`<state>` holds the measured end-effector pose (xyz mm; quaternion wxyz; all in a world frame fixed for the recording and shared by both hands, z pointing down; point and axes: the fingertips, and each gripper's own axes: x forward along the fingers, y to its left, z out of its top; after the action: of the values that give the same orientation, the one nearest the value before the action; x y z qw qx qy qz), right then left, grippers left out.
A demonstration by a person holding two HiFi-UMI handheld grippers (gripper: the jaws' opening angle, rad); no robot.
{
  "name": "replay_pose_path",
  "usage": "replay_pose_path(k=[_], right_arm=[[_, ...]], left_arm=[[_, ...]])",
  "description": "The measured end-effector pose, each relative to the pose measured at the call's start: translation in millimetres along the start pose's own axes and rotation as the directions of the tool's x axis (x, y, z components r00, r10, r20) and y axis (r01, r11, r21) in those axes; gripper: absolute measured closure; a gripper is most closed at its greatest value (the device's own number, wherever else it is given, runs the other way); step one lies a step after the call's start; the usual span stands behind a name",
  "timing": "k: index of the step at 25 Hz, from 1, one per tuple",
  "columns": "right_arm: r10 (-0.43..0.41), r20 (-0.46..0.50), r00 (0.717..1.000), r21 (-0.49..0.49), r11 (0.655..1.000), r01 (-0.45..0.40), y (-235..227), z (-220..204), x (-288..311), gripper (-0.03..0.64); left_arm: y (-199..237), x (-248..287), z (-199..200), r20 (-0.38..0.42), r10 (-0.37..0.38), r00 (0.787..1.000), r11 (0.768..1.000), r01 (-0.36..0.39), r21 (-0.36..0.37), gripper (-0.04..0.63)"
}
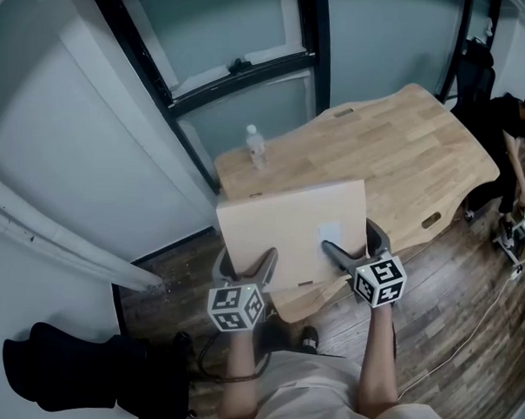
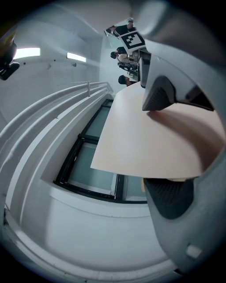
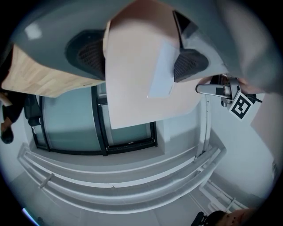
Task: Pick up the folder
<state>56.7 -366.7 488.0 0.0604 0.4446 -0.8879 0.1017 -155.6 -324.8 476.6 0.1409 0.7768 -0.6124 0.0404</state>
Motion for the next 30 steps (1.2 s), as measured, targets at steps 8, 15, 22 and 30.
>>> replay_pose_path(k=[8, 15, 22, 30], right_arm=[[0.012, -0.008, 1.000, -0.012, 1.000, -0.012, 6, -2, 2, 0.135], [0.021, -0.019, 1.000, -0.019, 1.000, -0.021, 11, -4, 6, 0.135], [0.013, -0.051, 0.999, -0.016, 1.000, -0.014, 9, -14, 9, 0.133], [-0.003, -0.068, 0.998, -0.021, 1.000, 0.002, 5, -21, 7, 0.133]], left_arm=[[5, -5, -5, 0.009, 0.003, 1.000, 1.000, -0.003, -0.009, 0.135], [10, -7, -8, 0.008, 0.010, 1.000, 1.000, -0.010, -0.017, 0.135], [13, -4, -19, -0.012, 0.009, 1.000, 1.000, -0.009, -0.029, 0.136], [10, 1, -28, -0.034, -0.009, 0.999, 0.999, 0.008, -0.041, 0.135]])
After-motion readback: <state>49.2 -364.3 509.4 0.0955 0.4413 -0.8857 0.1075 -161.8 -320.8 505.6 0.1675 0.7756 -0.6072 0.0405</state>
